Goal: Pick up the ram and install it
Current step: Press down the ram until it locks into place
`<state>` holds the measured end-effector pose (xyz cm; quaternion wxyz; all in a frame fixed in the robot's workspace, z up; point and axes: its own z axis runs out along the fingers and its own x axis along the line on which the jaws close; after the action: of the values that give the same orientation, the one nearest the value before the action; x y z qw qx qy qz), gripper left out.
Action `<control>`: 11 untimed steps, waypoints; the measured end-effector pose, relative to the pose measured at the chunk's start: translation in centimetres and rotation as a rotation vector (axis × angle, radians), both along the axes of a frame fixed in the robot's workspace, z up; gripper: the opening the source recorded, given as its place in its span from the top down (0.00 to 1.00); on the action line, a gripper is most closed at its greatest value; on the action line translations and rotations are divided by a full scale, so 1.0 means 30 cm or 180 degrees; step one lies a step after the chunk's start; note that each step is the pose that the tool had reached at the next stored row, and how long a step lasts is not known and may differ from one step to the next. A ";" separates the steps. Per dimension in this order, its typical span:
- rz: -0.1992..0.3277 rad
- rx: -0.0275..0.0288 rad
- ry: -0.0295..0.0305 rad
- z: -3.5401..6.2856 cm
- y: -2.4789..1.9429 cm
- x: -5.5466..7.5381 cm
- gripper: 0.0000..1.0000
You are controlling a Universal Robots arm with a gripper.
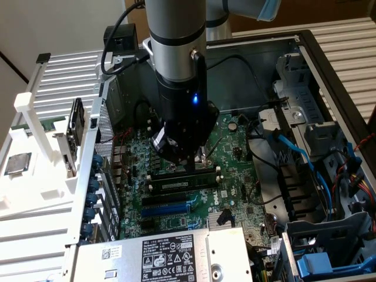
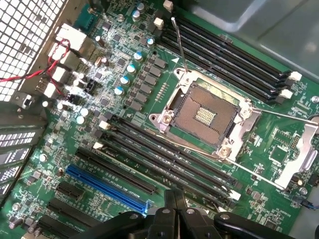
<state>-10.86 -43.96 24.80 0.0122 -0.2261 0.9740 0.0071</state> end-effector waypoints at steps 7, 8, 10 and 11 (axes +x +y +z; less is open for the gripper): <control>-0.0282 0.0000 0.0014 0.000 0.000 0.000 0.90; -0.0323 0.0000 0.0016 0.000 0.000 0.000 0.90; -0.0407 0.0000 0.0020 0.000 0.000 0.000 0.90; -0.0446 0.0000 0.0022 0.000 0.000 0.000 0.90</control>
<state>-10.86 -43.96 24.81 0.0093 -0.1573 0.9875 0.0069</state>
